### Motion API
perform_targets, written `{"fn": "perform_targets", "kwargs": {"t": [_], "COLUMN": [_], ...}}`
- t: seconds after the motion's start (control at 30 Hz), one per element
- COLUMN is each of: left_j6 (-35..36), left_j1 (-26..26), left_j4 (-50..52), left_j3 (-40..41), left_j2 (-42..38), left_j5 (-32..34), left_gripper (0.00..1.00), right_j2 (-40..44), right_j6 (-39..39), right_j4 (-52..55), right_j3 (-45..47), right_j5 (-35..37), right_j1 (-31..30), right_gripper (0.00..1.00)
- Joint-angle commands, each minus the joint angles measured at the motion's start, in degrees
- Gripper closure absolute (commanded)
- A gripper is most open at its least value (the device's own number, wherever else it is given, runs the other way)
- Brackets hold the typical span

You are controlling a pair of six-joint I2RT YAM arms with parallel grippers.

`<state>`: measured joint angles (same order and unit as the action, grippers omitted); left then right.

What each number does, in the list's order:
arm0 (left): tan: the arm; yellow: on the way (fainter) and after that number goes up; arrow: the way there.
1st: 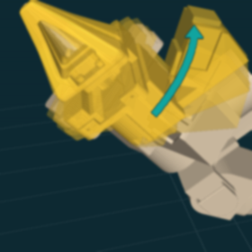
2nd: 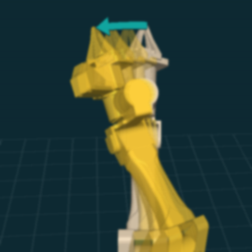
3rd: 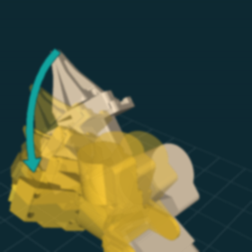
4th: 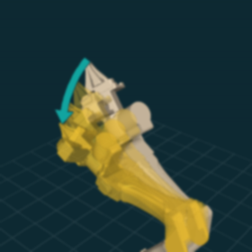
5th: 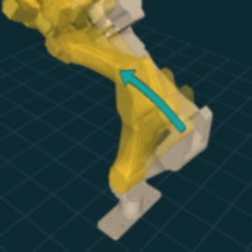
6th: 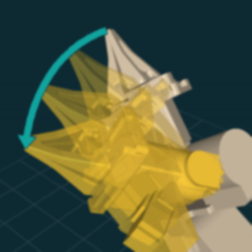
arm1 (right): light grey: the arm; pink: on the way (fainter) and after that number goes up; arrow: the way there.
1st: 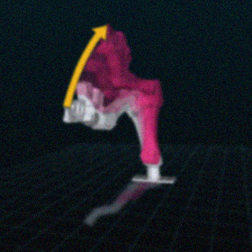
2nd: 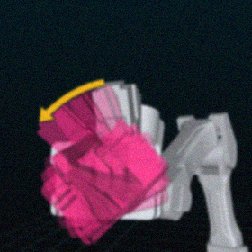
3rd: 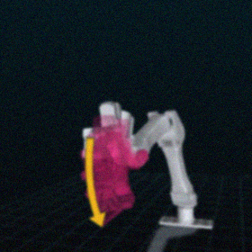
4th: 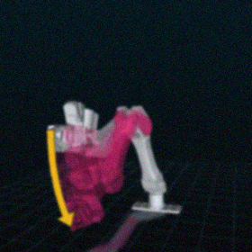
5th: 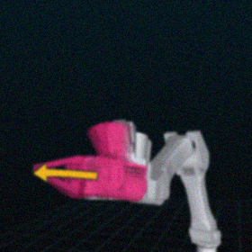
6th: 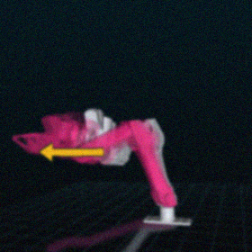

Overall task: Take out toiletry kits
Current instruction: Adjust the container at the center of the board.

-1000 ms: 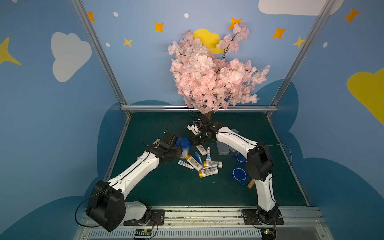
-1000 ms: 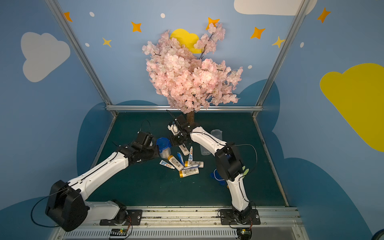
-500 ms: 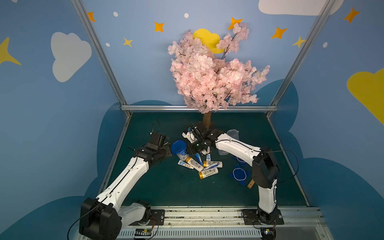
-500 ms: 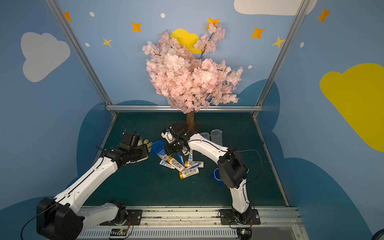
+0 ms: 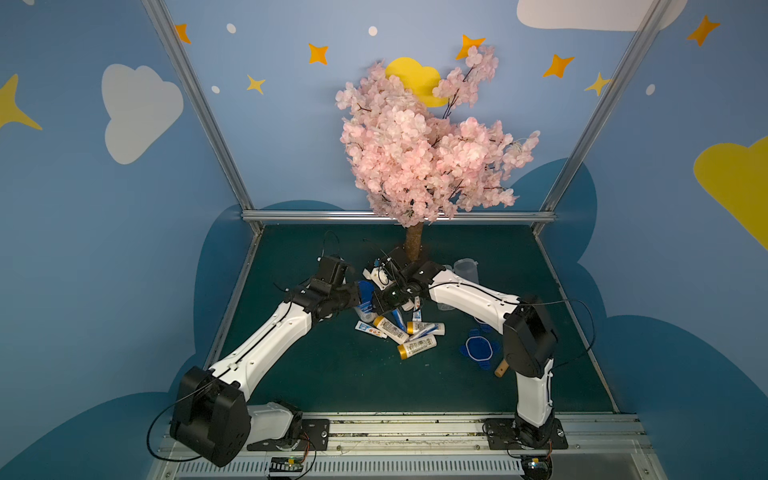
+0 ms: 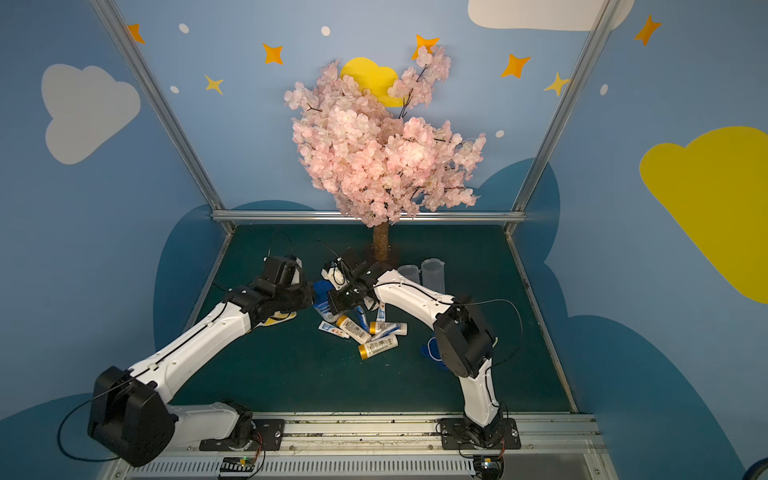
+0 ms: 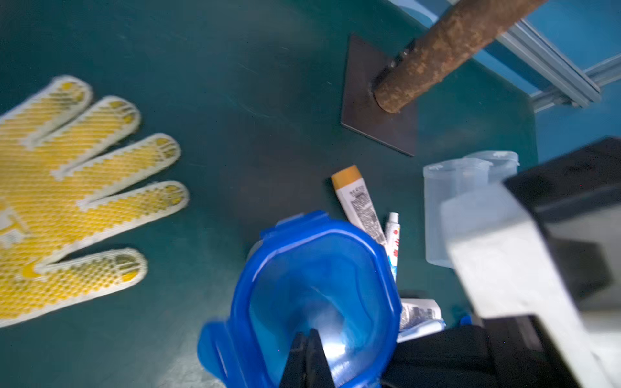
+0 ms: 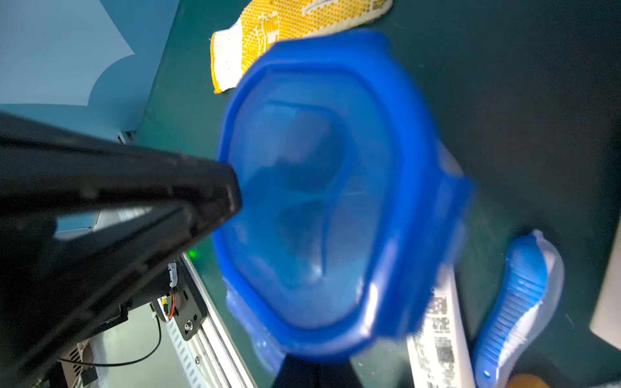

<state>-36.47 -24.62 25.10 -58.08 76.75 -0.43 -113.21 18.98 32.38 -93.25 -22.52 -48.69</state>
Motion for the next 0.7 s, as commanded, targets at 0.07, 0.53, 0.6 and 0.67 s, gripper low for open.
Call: {"fn": "perform_targets", "kwargs": {"t": [0.07,0.53,0.6,0.67], "left_j6": [-0.22,1.96,2.24,2.49], "left_j1": [-0.87,-0.96,-1.05,-1.17], "left_j4": [3.22,6.9,7.33,7.86], "left_j3": [-1.74,-6.85,-7.91,-8.83], "left_j2": [6.58,6.69,6.45,6.42], "left_j5": [-3.35,-2.21,-2.12,-2.13], "left_gripper": [0.98,0.98,0.98,0.98], "right_j2": [2.62,9.57,9.46,8.75], "right_j6": [0.29,7.78,9.13,9.83], "right_j4": [-1.66,-19.7,-21.47,-21.93], "right_j3": [2.37,16.28,16.29,15.27], "right_j5": [-1.55,-15.93,-18.22,-19.75], "right_j1": [2.35,12.94,14.43,14.9], "right_gripper": [1.0,0.92,0.84,0.75]}}
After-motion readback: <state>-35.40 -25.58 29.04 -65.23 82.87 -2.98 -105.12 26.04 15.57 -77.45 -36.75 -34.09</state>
